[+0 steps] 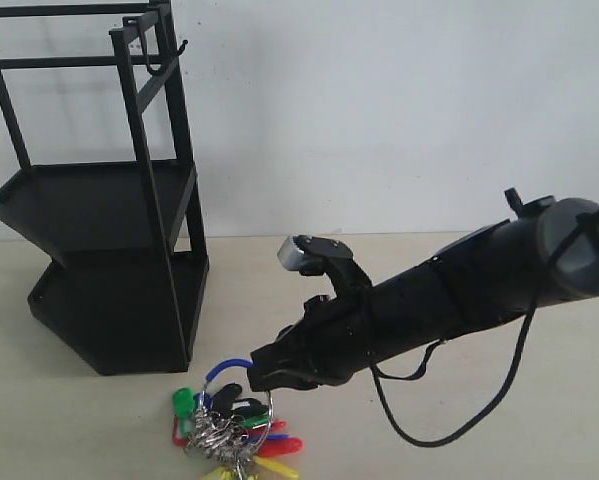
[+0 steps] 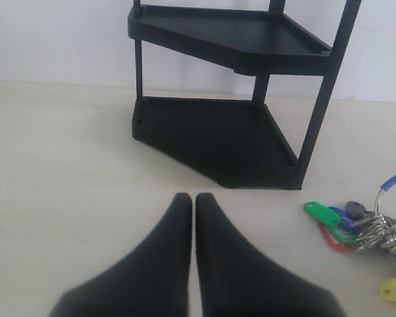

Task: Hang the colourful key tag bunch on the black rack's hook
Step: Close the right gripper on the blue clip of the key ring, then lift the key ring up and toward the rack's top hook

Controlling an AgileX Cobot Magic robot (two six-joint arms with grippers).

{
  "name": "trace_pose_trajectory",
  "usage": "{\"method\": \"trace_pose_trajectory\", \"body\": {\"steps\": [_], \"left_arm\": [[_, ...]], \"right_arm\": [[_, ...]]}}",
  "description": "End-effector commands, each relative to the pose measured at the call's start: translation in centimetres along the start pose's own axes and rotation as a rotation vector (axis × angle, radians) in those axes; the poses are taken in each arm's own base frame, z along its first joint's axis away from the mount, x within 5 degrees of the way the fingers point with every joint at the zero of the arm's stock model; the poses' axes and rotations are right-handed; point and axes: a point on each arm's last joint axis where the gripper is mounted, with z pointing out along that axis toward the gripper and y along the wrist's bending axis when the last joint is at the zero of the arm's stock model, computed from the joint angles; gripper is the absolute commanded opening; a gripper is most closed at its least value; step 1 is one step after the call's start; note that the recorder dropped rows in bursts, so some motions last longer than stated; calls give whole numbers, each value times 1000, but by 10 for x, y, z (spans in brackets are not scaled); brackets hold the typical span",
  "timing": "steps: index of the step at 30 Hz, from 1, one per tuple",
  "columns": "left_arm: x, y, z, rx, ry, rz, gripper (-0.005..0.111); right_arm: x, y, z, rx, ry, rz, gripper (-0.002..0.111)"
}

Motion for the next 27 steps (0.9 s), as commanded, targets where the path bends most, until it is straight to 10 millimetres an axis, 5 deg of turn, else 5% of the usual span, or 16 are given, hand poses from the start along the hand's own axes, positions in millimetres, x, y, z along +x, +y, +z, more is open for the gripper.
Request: {"method": "trace_pose_trajectory", "body": {"steps": [1, 10, 14, 18, 21, 24, 27], "left_arm": [[0, 0, 0, -4, -6, 8, 4], [0, 0, 0, -4, -6, 8, 4], [0, 0, 0, -4, -6, 8, 4], [0, 0, 0, -4, -6, 8, 4], [0, 0, 0, -4, -6, 8, 4], [0, 0, 0, -4, -6, 8, 4], [0, 0, 0, -4, -6, 8, 4]], "right_arm": [[-18, 23, -24, -26, -50, -79, 0], [-44, 70, -78, -63, -178, -190, 0], [-49, 71, -92, 47, -203, -175, 0], [-42, 86, -92, -16, -124, -317, 0], [-48, 75, -97, 112, -180, -162, 0], [-42, 88, -93, 27, -120, -310, 0], [-48, 83, -97, 103, -185, -179, 0]]}}
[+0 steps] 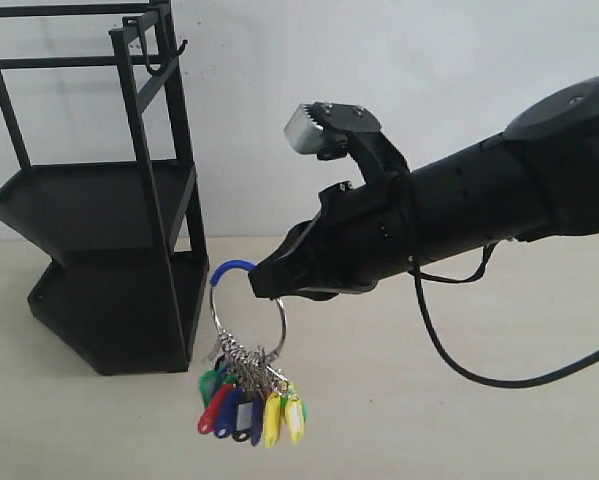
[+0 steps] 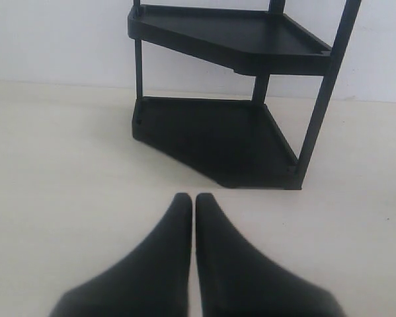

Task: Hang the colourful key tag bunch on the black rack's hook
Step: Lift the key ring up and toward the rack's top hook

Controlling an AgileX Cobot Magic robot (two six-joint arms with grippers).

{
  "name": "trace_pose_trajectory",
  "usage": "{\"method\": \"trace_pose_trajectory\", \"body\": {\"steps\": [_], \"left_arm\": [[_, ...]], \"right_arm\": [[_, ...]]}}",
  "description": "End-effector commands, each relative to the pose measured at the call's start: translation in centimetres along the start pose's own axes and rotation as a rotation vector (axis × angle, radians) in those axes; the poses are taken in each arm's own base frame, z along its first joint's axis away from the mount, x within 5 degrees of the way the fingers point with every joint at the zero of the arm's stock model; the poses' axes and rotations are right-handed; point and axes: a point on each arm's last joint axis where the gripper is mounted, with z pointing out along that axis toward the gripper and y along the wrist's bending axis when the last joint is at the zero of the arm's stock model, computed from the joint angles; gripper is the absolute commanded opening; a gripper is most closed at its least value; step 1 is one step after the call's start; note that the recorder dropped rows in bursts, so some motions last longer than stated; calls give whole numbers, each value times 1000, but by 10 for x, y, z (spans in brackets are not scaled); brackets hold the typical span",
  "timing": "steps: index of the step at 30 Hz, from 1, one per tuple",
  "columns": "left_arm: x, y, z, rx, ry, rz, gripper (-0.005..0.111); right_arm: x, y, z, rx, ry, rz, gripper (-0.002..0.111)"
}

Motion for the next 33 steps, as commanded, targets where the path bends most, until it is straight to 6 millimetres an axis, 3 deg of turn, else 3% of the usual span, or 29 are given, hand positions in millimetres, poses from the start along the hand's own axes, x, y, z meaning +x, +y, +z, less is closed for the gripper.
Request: {"method": "trace_pose_trajectory", "body": {"steps": [1, 3, 6, 9, 12, 16, 19, 22, 25, 33], "left_arm": [[0, 0, 0, -4, -6, 8, 4], [0, 0, 0, -4, -6, 8, 4], [0, 0, 0, -4, -6, 8, 4], [0, 0, 0, -4, -6, 8, 4], [0, 0, 0, -4, -6, 8, 4], [0, 0, 0, -4, -6, 8, 4], [0, 0, 0, -4, -6, 8, 4], [0, 0, 0, -4, -6, 8, 4], [0, 0, 0, -4, -6, 8, 4], [0, 0, 0, -4, -6, 8, 4]], "right_arm": [[-8, 5, -6, 27, -47, 65, 0], [-6, 13, -5, -39, -24, -62, 0], [-11, 3, -11, 61, -73, 83, 0], [-9, 17, -11, -80, -14, -78, 0], [-14, 6, -15, 19, -62, 76, 0], [-9, 20, -15, -141, -14, -97, 0], [-13, 0, -18, 35, -62, 111, 0], [-7, 19, -17, -153, 8, -112, 0], [-13, 0, -18, 21, -56, 63, 0], [-30, -11, -23, 151, -202, 41, 0]]}}
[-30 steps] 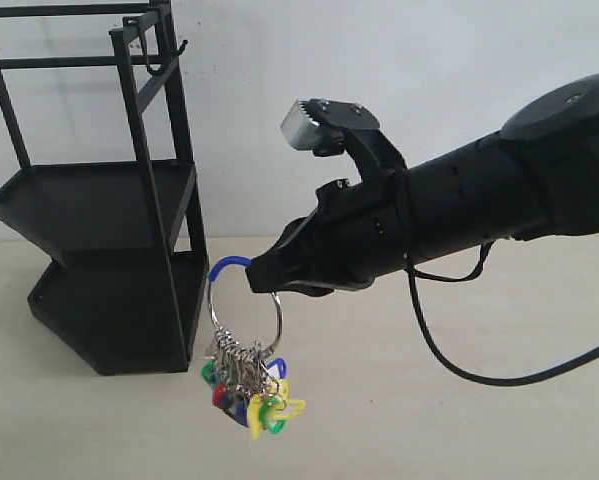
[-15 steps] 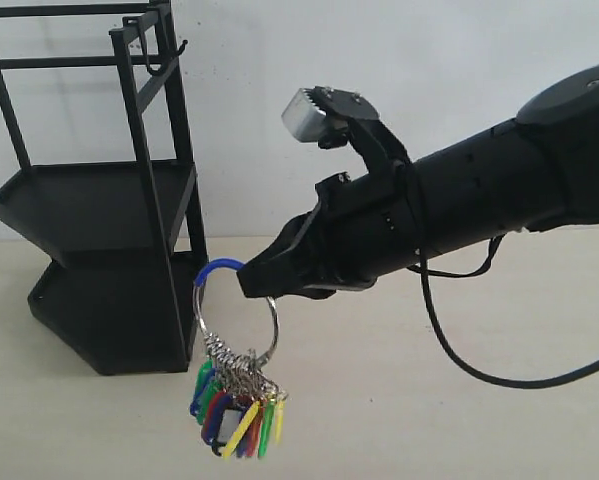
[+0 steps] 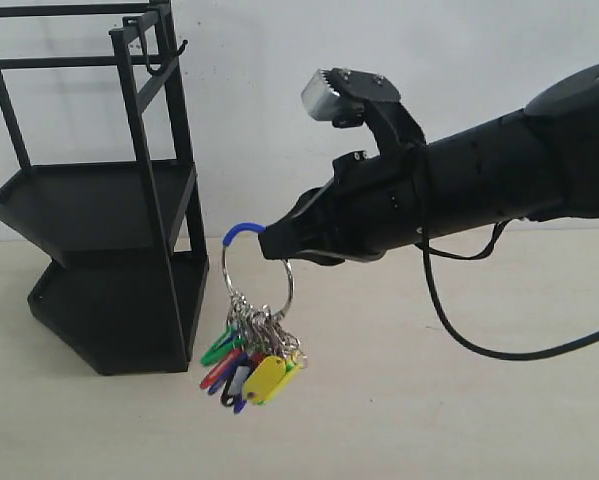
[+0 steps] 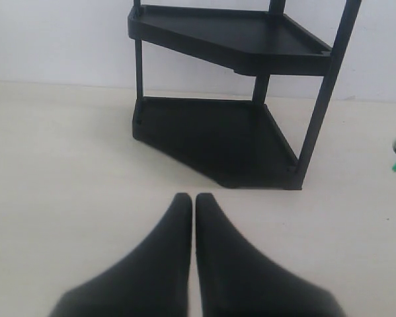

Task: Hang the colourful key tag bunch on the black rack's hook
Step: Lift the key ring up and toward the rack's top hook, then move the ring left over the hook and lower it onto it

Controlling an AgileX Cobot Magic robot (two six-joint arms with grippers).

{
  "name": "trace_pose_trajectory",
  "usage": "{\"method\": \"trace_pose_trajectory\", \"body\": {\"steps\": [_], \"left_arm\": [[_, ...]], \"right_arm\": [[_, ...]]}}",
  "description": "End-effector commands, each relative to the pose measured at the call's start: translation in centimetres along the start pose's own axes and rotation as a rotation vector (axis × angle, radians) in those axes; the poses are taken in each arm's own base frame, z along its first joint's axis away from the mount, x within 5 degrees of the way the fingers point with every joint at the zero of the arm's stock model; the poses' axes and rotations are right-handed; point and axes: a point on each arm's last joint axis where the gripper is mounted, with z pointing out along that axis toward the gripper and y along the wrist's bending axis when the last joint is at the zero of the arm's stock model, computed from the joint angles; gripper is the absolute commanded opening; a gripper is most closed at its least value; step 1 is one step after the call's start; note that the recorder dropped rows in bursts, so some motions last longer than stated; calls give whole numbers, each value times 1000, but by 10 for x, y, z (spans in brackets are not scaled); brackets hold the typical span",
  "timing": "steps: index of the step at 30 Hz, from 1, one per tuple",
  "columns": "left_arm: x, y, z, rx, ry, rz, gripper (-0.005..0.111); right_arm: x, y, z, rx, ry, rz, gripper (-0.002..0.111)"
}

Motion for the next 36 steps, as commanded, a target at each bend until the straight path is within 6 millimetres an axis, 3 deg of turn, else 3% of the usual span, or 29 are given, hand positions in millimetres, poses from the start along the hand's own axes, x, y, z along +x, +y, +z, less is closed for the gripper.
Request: {"method": "trace_pose_trajectory", "body": {"steps": [1, 11, 20, 36], "left_arm": [[0, 0, 0, -4, -6, 8, 4], [0, 0, 0, -4, -6, 8, 4], [0, 0, 0, -4, -6, 8, 4], [0, 0, 0, -4, -6, 8, 4]], "right_arm": [[-21, -6, -8, 91, -124, 13, 0], [-65, 2, -17, 176, -292, -6, 0], [-87, 4, 1, 300, -377, -33, 0], [-110, 12, 46, 324, -426, -74, 0]]}}
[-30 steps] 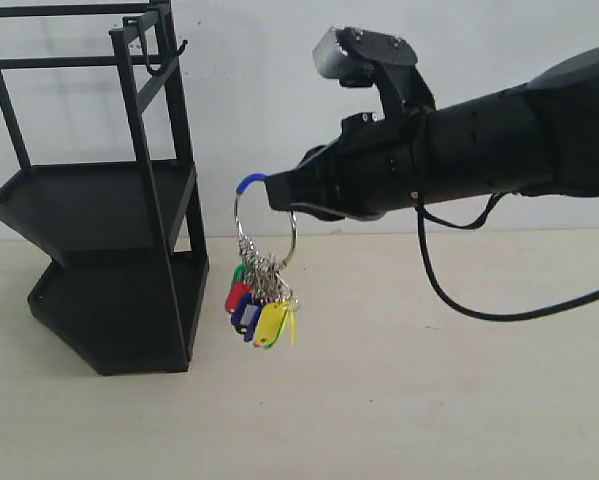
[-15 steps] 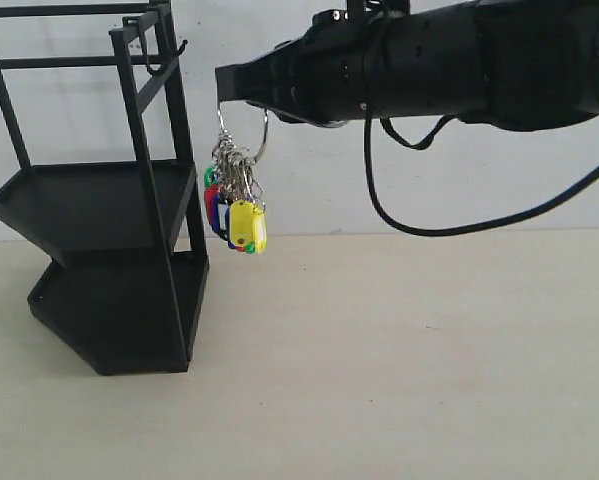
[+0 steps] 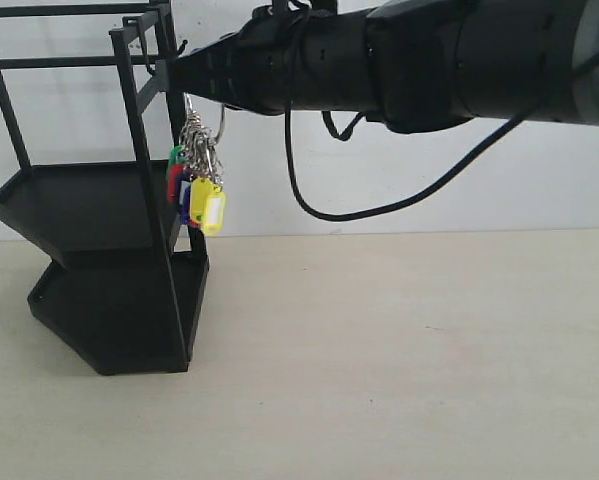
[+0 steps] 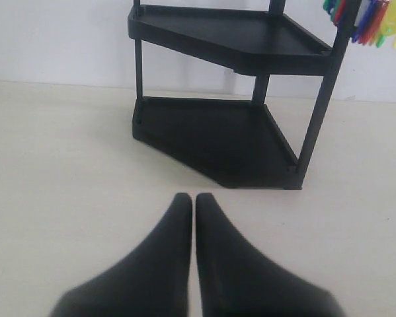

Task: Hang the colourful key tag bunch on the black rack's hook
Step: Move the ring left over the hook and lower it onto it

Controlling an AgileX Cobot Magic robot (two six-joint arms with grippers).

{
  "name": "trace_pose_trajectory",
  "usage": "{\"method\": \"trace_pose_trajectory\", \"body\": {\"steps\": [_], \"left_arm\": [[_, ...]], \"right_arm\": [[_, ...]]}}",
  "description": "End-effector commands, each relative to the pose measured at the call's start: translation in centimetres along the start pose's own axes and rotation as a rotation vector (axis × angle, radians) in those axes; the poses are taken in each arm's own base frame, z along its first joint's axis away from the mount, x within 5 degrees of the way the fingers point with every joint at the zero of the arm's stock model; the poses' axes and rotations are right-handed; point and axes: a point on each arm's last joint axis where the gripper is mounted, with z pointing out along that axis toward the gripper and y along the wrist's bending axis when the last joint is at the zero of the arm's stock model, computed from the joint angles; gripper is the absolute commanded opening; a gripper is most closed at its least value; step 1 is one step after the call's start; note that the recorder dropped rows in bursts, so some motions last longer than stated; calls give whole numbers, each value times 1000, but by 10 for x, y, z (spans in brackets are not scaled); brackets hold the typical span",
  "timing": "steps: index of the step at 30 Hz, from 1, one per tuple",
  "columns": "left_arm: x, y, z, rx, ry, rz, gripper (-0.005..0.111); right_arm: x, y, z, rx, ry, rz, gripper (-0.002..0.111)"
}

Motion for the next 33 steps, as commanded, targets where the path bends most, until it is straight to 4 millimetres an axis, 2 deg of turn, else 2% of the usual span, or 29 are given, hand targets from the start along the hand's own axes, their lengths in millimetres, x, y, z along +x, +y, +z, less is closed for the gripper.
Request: {"method": "trace_pose_trajectory", "body": {"steps": [1, 11, 22, 33], "left_arm": [[0, 0, 0, -4, -6, 8, 4], [0, 0, 0, -4, -6, 8, 4], [0, 0, 0, -4, -6, 8, 4], [0, 0, 0, -4, -6, 8, 4]], "right_arm": [[-9, -1, 4, 31, -39, -8, 0], [-15, 1, 5, 14, -55, -34, 0], [-5, 26, 12, 10, -44, -125, 0], [3, 24, 18, 21, -27, -126, 0]]}}
